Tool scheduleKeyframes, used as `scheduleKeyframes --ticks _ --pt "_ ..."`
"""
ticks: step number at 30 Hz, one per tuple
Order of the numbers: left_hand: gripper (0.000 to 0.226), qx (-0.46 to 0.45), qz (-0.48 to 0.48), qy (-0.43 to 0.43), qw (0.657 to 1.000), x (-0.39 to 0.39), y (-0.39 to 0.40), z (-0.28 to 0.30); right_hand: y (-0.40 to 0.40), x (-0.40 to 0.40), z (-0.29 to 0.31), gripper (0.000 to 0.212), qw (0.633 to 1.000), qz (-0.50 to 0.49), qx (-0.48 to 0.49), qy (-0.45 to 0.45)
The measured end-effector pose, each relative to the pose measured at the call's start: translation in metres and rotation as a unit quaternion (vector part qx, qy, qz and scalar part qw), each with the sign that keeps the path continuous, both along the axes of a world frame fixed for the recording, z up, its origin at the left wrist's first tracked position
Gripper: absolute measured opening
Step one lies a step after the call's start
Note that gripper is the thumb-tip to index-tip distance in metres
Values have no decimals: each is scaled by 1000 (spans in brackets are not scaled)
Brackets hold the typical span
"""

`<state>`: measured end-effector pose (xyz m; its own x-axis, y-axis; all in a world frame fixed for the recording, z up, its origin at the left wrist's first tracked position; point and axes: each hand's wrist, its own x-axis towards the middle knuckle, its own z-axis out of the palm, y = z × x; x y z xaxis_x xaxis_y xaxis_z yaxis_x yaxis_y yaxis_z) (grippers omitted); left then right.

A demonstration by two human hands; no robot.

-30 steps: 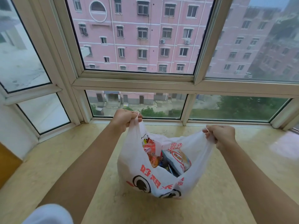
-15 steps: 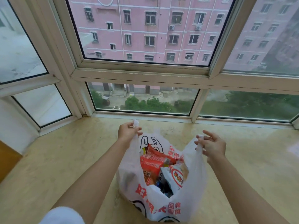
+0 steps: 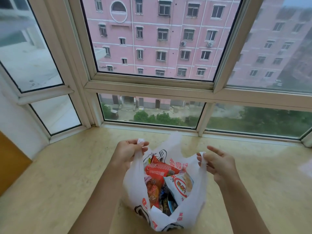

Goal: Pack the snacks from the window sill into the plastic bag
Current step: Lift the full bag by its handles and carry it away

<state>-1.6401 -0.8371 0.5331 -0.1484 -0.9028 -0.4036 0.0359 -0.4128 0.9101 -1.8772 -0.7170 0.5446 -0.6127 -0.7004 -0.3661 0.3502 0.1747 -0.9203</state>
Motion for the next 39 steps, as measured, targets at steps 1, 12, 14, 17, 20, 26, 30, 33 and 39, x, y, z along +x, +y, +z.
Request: scheduleKeyframes --ticks 1,12,14,17,20,26,30,33,39 --pt "24 -2 4 0 1000 2 7 3 5 1 2 42 1000 5 -3 -2" --pt "24 -28 108 -11 994 12 105 36 45 0 24 34 993 112 -22 -24" --pt "19 -41 135 -16 990 19 132 43 56 2 29 28 988 150 -32 -26" --pt "13 -55 192 -11 980 32 176 53 72 10 38 24 976 211 -52 -30" --pt "11 -57 253 -8 966 49 221 59 88 27 47 23 958 278 -63 -24" --pt "12 -41 380 -5 924 97 308 64 112 83 59 24 906 417 -72 -14" --pt "16 -33 452 -1 891 134 371 62 129 137 56 24 859 508 -65 -3" --pt "14 -18 496 -6 868 160 419 56 146 182 48 25 823 565 -49 -5" --pt "12 6 584 -14 811 223 500 44 192 284 26 24 766 643 -7 1"
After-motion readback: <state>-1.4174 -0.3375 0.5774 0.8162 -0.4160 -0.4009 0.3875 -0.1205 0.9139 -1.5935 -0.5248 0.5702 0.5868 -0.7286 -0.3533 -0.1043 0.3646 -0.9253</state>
